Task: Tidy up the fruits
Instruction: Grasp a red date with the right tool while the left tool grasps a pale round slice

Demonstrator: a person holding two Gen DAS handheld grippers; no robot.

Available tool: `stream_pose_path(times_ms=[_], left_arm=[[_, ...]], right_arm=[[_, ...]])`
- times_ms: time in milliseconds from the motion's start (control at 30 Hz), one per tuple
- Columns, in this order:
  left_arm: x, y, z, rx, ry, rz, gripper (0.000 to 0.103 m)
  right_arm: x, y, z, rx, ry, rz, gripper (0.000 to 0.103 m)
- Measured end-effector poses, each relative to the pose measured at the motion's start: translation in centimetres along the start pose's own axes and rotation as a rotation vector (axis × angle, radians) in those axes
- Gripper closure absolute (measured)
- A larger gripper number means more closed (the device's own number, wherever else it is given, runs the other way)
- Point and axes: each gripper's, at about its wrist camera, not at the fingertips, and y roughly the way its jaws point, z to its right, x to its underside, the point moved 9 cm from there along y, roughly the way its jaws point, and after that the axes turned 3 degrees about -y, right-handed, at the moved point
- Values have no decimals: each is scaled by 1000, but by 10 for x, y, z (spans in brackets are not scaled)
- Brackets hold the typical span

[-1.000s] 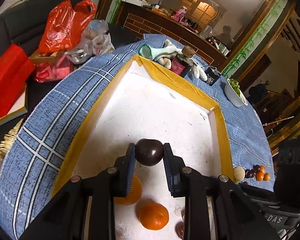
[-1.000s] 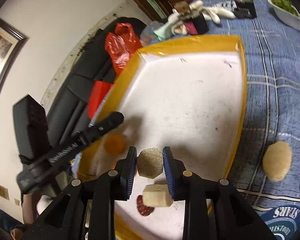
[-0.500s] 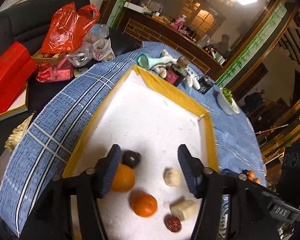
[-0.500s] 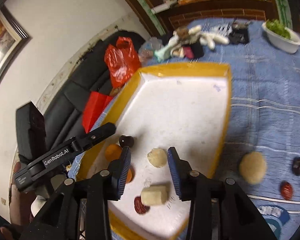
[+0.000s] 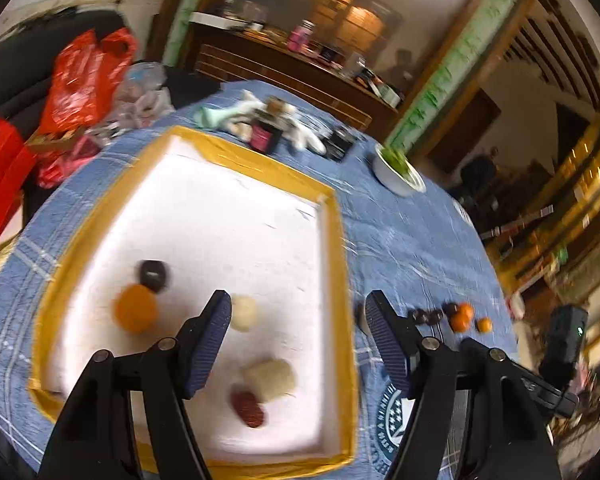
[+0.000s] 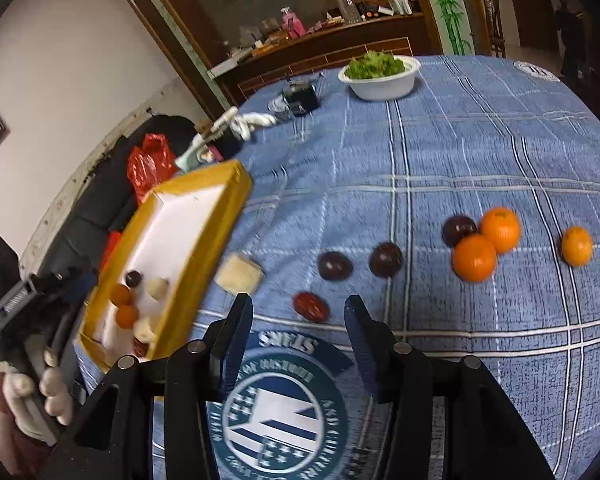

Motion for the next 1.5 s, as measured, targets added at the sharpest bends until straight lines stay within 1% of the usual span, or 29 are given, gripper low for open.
stream_pose_path(times_ms=[133, 200, 300, 367, 433, 500, 567, 700, 733, 767, 800, 833, 900, 933, 1067, 1200, 1500], left_arm=[[15, 26, 43, -20, 153, -60, 34], [20, 41, 61, -34, 210, -91, 34], [27, 67, 89, -47, 303, -123, 34], [29, 85, 96, -81, 357, -136, 34], [31, 104, 98, -132, 402, -160, 34], [34, 118, 96, -166, 423, -184, 35], [38, 129, 95, -185, 431, -211, 35], [42, 136, 98, -225, 478, -226, 35], [44, 137, 99, -241, 498, -228, 45], [47, 138, 101, -243, 513, -238, 65], [50, 139, 102, -245, 524, -240, 66], [51, 137, 105, -257, 540, -226, 66], [50, 133, 108, -254, 548, -200, 68], [49, 129, 109, -244, 536, -183, 71], [44, 114, 109, -195, 471, -159, 70], [43, 98, 112, -167, 429, -127, 70], [57, 75, 116, -115, 353, -113, 70]], right_arm=[[8, 28, -4, 44, -87, -41, 50], [9, 47, -9, 64, -133, -60, 50], [14, 60, -8, 97, -179, -68, 51], [14, 66, -8, 103, -196, -65, 52], [14, 66, -9, 104, -209, -58, 54], [15, 66, -7, 101, -213, -52, 57], [13, 65, -3, 75, -186, -46, 60], [13, 63, 1, 48, -157, -46, 66], [14, 62, 1, 49, -158, -46, 67], [14, 62, 0, 51, -162, -47, 67], [15, 61, 0, 56, -168, -47, 69], [16, 61, -1, 60, -171, -48, 69], [16, 60, -1, 58, -170, -47, 73], [16, 60, -1, 52, -165, -47, 74], [17, 59, -1, 50, -164, -43, 75], [17, 58, 0, 53, -157, -35, 75], [14, 50, 7, 66, -117, -14, 75]])
